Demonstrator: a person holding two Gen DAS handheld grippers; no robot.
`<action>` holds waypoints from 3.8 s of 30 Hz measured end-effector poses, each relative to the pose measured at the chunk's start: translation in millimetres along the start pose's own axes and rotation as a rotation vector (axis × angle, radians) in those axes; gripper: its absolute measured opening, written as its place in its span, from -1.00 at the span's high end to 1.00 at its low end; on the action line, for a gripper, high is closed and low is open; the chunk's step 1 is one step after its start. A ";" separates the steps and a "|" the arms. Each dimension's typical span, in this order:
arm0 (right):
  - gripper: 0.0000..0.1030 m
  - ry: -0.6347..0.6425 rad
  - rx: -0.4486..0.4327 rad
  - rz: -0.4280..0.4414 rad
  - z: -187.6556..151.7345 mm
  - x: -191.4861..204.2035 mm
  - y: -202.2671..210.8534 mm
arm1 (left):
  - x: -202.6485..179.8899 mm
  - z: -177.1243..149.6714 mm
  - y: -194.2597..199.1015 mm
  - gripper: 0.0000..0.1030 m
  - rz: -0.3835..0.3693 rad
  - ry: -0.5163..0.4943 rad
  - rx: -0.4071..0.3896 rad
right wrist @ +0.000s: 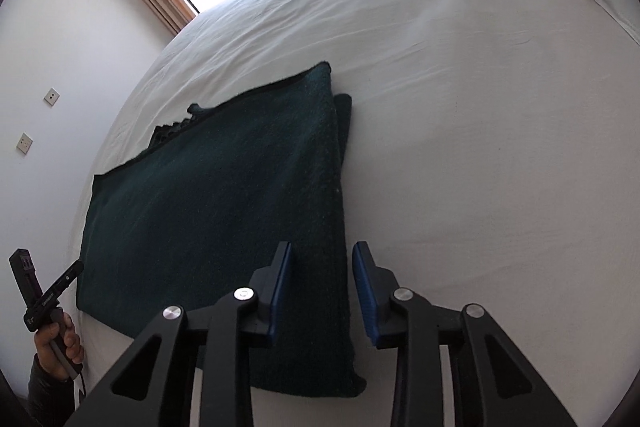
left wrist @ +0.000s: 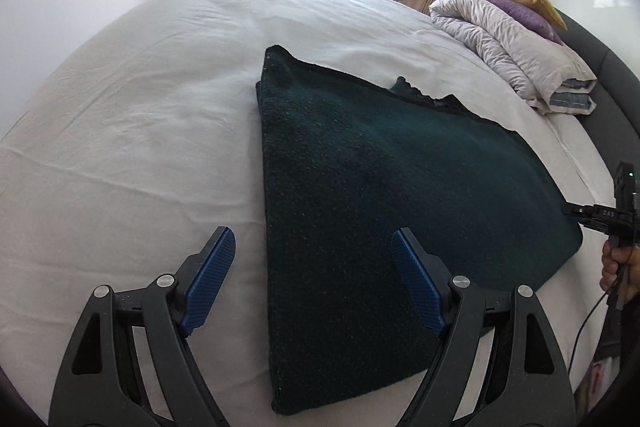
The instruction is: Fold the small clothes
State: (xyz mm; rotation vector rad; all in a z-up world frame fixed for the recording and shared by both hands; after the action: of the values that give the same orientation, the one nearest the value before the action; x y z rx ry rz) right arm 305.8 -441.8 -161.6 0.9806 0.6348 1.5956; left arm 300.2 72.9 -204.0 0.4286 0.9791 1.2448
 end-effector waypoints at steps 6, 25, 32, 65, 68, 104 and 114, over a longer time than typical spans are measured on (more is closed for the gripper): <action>0.81 -0.008 -0.034 0.042 -5.0 2.7 7.9 | -12.3 -15.9 -3.2 -0.51 -0.014 -0.062 0.050; 0.52 -0.044 -0.057 0.371 -20.5 3.3 12.0 | 11.4 -28.8 17.2 0.08 -0.331 -0.109 0.127; 0.89 0.000 0.002 0.190 -22.1 3.7 8.3 | 7.3 -21.5 9.3 0.80 -0.172 -0.174 0.140; 0.11 -0.020 -0.200 0.169 4.9 46.6 47.2 | 2.0 35.9 62.9 0.00 -0.020 -0.184 -0.044; 0.19 0.014 -0.162 0.281 35.6 93.8 4.6 | -61.5 48.2 39.2 -0.01 -0.013 -0.292 -0.051; 0.77 -0.137 -0.234 0.387 -13.6 147.1 -60.2 | -80.0 -5.9 -40.7 -0.24 0.065 -0.139 -0.015; 0.94 -0.432 -0.433 0.107 -34.5 -1.8 0.0 | -70.4 -14.7 -43.9 -0.26 0.032 -0.103 -0.033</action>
State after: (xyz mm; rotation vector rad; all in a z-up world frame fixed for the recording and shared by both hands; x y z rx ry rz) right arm 276.4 -440.3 -179.8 0.9947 -0.0616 1.4636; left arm 314.0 -9.1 -217.8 0.4796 0.8656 1.2537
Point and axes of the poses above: each gripper's, at about its wrist camera, not at the fingertips, and y roughly against the way its jaws point, x to its left, z to its top, the point moved 4 cm from there along -y, roughly the way its jaws point, and after that the axes turned 12 degrees about y, right-handed, at the moved point
